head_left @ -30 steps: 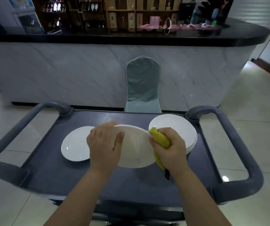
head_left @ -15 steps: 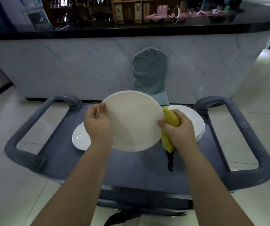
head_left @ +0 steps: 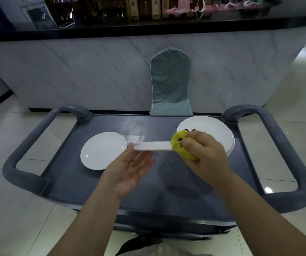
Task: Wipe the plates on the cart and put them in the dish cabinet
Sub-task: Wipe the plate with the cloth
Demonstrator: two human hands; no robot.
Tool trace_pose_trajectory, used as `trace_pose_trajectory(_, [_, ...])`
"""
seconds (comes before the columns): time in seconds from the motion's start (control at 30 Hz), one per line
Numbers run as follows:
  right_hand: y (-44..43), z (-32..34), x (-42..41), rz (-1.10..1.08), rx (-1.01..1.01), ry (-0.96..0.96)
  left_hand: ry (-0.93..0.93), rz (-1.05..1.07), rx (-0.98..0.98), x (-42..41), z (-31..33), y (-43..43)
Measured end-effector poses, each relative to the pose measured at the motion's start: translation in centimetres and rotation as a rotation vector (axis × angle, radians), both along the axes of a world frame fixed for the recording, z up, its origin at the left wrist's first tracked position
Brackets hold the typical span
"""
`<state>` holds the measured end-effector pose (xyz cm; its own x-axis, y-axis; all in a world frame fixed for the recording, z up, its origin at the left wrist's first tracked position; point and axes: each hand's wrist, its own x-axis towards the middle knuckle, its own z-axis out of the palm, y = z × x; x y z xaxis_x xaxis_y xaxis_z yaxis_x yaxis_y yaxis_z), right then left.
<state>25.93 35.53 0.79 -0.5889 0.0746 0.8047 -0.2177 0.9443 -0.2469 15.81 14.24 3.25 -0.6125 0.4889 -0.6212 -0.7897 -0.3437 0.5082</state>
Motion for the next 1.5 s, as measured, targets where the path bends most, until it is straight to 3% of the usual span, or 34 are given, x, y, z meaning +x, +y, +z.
trace_pose_trajectory(0.1, [-0.4,-0.7,-0.3,0.032,0.152,0.006,-0.007,0.043,-0.046,-0.6,0.7,0.4])
trace_pose_trajectory(0.17, [0.2,-1.2,0.1,0.110,0.148,-0.081,-0.005,0.042,-0.034,-0.8,0.6,0.0])
trace_pose_trajectory(0.27, [2.2,-0.9,0.8,0.233,-0.066,-0.243,0.139,0.008,-0.016,-0.4,-0.1,-0.6])
trace_pose_trajectory(0.4, [3.0,2.9,-3.4,-0.014,-0.372,-0.179,0.286,-0.015,0.064,0.3,-0.2,-0.5])
trace_pose_trajectory(0.47, [0.5,4.9,-6.5,-0.008,-0.502,-0.235,0.298,-0.009,0.129,0.3,-0.2,-0.3])
trace_pose_trajectory(0.57, [-5.0,4.5,-7.6,0.152,-0.367,-0.354,0.316,0.070,0.156,-0.6,-0.3,-0.5])
trace_pose_trajectory(0.67, [-6.0,1.1,-5.3,0.283,-0.129,-0.294,0.350,0.138,0.078,-1.3,-1.0,-1.4])
trace_pose_trajectory(0.73, [-4.4,-1.1,-4.3,0.225,-0.196,-0.206,0.399,0.105,-0.014,-0.9,-1.6,-1.8])
trace_pose_trajectory(0.83, [-3.6,-1.2,-5.8,-0.064,-0.561,-0.083,0.470,0.039,-0.086,0.4,-2.1,-1.3])
trace_pose_trajectory(0.87, [-4.2,-0.6,-6.9,-0.138,-0.602,-0.073,0.485,0.047,-0.098,0.6,-2.0,-1.0])
trace_pose_trajectory(1.1, [-8.1,-1.6,-4.8,0.164,-0.059,-0.088,0.460,0.178,-0.005,-1.4,-1.0,-2.9])
trace_pose_trajectory(1.3, [-4.9,0.2,-7.1,-0.250,-0.471,0.004,0.551,0.043,-0.101,1.1,-1.3,-2.1])
trace_pose_trajectory(1.4, [-9.7,2.0,-8.1,-0.063,-0.287,0.025,0.530,0.094,-0.066,0.2,-0.9,-2.6])
trace_pose_trajectory(1.5, [-11.5,-1.0,-4.4,0.105,-0.089,-0.006,0.530,0.134,-0.041,-0.9,-0.3,-3.9])
